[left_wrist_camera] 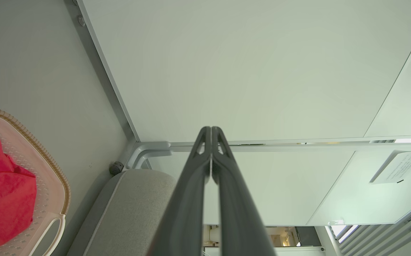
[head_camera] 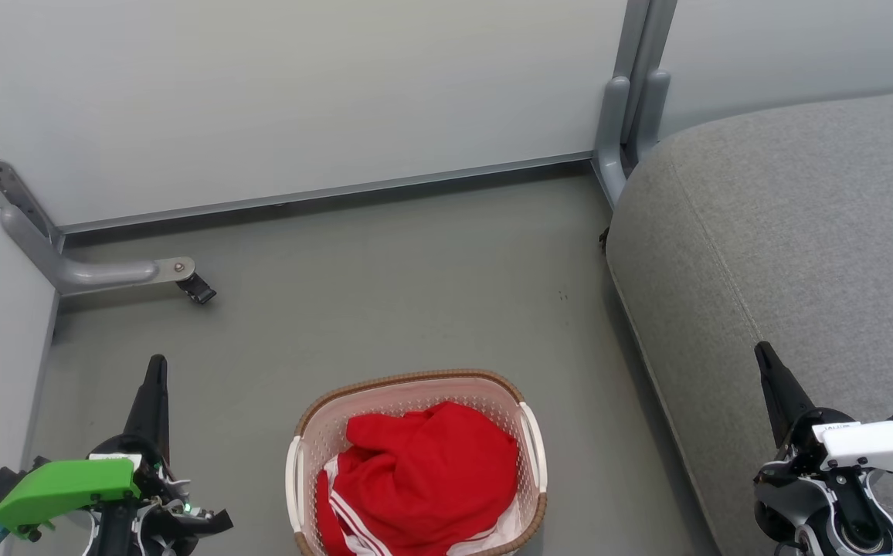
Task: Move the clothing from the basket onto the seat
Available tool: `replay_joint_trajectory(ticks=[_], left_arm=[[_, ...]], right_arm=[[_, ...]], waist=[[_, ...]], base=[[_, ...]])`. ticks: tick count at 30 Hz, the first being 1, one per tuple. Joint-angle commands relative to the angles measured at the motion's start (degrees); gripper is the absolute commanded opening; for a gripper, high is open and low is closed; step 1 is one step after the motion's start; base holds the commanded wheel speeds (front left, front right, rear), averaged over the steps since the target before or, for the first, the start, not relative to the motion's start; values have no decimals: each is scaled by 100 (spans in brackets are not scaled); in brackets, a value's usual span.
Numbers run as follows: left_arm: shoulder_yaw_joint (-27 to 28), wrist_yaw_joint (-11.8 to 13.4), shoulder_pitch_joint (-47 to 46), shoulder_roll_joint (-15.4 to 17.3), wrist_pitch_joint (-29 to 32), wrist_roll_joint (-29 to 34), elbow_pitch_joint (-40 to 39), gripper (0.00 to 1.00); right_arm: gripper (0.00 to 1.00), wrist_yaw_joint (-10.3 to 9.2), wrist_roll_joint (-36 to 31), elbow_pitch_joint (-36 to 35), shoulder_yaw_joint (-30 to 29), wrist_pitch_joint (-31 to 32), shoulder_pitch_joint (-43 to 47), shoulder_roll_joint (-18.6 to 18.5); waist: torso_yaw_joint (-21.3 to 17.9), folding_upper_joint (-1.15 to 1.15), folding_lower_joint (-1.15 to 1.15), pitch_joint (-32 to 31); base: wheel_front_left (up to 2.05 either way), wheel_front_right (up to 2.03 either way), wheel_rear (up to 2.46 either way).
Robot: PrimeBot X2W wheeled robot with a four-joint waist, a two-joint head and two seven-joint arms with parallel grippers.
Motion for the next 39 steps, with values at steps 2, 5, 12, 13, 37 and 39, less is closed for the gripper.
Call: replay_joint_trajectory(ticks=[2, 5, 12, 13, 37, 39], left_arm=[[7, -23, -73, -2, 18, 28, -2, 0], [7, -23, -73, -2, 18, 28, -2, 0], [7, -23, -73, -2, 18, 28, -2, 0], [7, -23, -73, -2, 18, 28, -2, 0], [-117, 6, 159, -36, -161, 138, 101, 100], [-143, 6, 168, -35, -218, 212, 66, 100]], right_arm=[[0, -2, 27, 10, -4, 5, -23, -34], [0, -2, 27, 10, -4, 5, -23, -34], [0, -2, 27, 10, -4, 5, -23, -33], [0, -2, 27, 10, -4, 4, -23, -33], [100, -2, -171, 106, 102, -156, 184, 61], [100, -2, -269, 74, 133, -213, 201, 58]], waist=[[0, 0, 0, 0], [0, 0, 0, 0], [0, 0, 0, 0], [0, 0, 0, 0], [9, 0, 0, 5], [13, 0, 0, 7]], base=[[0, 0, 0], [0, 0, 0], [0, 0, 0], [0, 0, 0], [0, 0, 0], [0, 0, 0]])
